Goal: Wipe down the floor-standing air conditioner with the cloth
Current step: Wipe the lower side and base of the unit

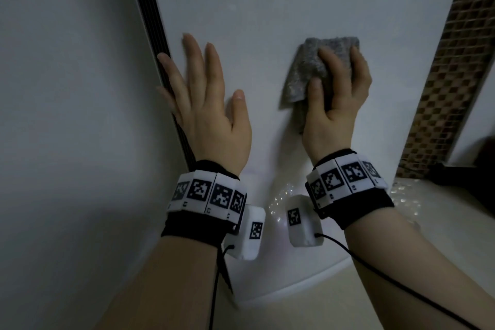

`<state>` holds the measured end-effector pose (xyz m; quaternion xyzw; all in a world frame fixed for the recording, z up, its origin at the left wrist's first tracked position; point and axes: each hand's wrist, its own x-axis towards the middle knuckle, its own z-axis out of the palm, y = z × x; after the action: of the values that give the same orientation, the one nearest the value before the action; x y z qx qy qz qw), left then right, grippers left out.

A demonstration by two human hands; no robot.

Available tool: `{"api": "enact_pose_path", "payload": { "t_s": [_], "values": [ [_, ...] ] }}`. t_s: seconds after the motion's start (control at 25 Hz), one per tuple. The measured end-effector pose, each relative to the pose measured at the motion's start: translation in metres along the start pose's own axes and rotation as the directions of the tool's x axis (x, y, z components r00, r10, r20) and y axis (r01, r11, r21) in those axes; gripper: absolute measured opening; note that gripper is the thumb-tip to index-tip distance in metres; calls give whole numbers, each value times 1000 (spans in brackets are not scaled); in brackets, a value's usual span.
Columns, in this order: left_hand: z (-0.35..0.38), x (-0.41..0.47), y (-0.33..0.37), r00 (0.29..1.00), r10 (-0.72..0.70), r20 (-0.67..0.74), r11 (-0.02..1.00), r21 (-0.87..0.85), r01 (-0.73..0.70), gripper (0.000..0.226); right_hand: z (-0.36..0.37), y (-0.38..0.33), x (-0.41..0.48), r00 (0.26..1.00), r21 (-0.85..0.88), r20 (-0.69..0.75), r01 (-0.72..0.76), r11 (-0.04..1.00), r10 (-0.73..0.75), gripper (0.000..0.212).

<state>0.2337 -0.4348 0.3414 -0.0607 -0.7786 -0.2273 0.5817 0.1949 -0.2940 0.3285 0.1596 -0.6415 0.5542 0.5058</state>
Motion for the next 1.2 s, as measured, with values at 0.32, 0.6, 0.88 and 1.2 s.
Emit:
{"api": "enact_pose_path", "payload": {
  "t_s": [0.32, 0.6, 0.88, 1.2],
  "values": [
    [4, 10, 20, 996, 57, 74, 987, 144, -67, 64, -10, 3, 11, 1000, -54, 8, -12, 998, 13, 35],
    [10, 14, 36, 994, -10, 107, 959, 283, -21, 68, -21, 11, 17, 996, -101, 83, 20, 995, -12, 38],
    [17, 15, 53, 988, -73, 139, 935, 353, 20, 75, -26, 16, 18, 992, -128, 120, 44, 991, -29, 38],
    [20, 18, 62, 983, -93, 159, 940, 338, 34, 77, -28, 16, 22, 995, -156, 96, 21, 988, -6, 37]
  ]
}}
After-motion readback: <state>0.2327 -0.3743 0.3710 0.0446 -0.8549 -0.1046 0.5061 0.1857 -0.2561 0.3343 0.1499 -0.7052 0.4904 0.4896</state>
